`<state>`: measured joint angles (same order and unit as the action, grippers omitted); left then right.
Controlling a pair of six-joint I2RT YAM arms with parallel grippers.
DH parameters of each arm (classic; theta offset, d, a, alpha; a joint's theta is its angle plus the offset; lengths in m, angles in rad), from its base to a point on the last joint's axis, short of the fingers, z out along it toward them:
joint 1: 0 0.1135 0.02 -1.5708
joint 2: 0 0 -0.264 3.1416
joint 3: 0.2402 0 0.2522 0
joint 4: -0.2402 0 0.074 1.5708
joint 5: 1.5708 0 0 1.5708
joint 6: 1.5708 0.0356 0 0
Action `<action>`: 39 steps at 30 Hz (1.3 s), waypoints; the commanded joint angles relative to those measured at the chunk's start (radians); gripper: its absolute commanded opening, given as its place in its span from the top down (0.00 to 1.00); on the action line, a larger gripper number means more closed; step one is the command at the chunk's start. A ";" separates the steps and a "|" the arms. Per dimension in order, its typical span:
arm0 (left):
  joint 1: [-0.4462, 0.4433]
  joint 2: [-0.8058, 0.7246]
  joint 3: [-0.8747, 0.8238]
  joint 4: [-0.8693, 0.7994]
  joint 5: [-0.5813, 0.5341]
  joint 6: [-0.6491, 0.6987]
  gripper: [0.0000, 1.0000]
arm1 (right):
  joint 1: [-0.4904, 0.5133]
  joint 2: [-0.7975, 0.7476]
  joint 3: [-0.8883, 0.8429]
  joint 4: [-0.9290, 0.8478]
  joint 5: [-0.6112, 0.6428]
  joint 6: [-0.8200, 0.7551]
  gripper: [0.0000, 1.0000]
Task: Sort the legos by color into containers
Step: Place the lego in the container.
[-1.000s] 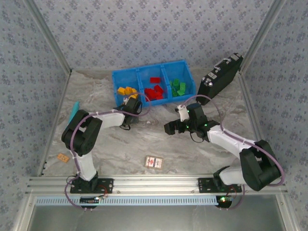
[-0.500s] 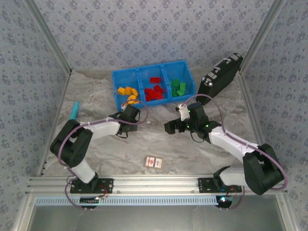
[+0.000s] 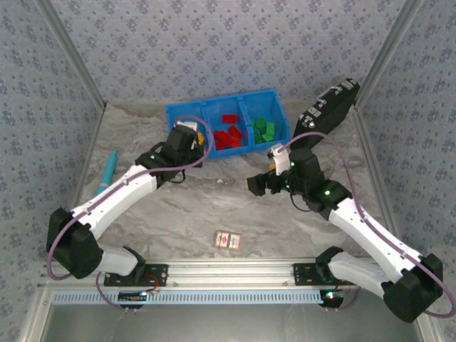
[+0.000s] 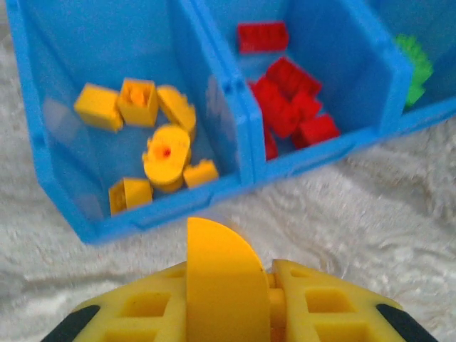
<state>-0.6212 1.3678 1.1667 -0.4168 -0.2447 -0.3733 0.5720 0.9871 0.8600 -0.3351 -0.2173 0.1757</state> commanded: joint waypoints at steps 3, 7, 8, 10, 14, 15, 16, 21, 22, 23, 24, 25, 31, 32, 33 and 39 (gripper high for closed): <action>0.057 0.021 0.137 -0.017 0.062 0.099 0.74 | 0.011 -0.047 0.191 -0.237 0.096 0.014 0.00; 0.109 0.084 0.223 -0.013 0.117 0.112 0.74 | 0.010 -0.041 0.306 -0.323 0.117 0.000 0.00; 0.125 0.096 0.234 -0.002 0.139 0.106 0.74 | 0.008 -0.036 0.324 -0.336 0.119 -0.006 0.00; 0.152 0.129 0.264 0.017 0.159 0.103 0.74 | 0.008 -0.020 0.393 -0.362 0.119 -0.018 0.00; 0.181 0.218 0.323 0.025 0.162 0.121 0.74 | 0.000 -0.002 0.440 -0.369 0.118 -0.029 0.00; 0.189 0.245 0.332 0.032 0.161 0.122 0.74 | -0.002 0.001 0.448 -0.368 0.116 -0.031 0.00; 0.197 0.273 0.340 0.040 0.165 0.119 0.74 | -0.007 0.002 0.455 -0.366 0.115 -0.034 0.00; 0.227 0.409 0.365 0.076 0.180 0.093 0.74 | -0.027 0.001 0.483 -0.360 0.098 -0.044 0.00; 0.230 0.437 0.367 0.088 0.179 0.088 0.74 | -0.033 0.000 0.485 -0.355 0.093 -0.044 0.00; 0.232 0.464 0.375 0.092 0.179 0.085 0.74 | -0.040 -0.001 0.484 -0.353 0.083 -0.045 0.00; 0.235 0.494 0.386 0.097 0.179 0.080 0.74 | -0.049 0.000 0.483 -0.351 0.070 -0.048 0.00; 0.238 0.527 0.402 0.098 0.179 0.074 0.74 | -0.059 0.001 0.480 -0.347 0.062 -0.051 0.00; 0.242 0.668 0.466 0.131 0.149 0.055 0.70 | -0.129 0.016 0.459 -0.328 0.008 -0.058 0.00; 0.244 0.685 0.482 0.122 0.142 0.057 0.69 | -0.139 0.017 0.454 -0.324 0.003 -0.058 0.00; 0.243 0.704 0.500 0.117 0.136 0.060 0.69 | -0.148 0.018 0.447 -0.314 0.003 -0.065 0.00; 0.251 0.769 0.571 0.088 0.113 0.079 0.59 | -0.192 0.036 0.377 -0.226 -0.037 -0.059 0.00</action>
<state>-0.3767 2.1197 1.6749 -0.3347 -0.1101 -0.3023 0.3981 1.0080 1.2598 -0.6205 -0.2104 0.1295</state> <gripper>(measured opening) 0.399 0.997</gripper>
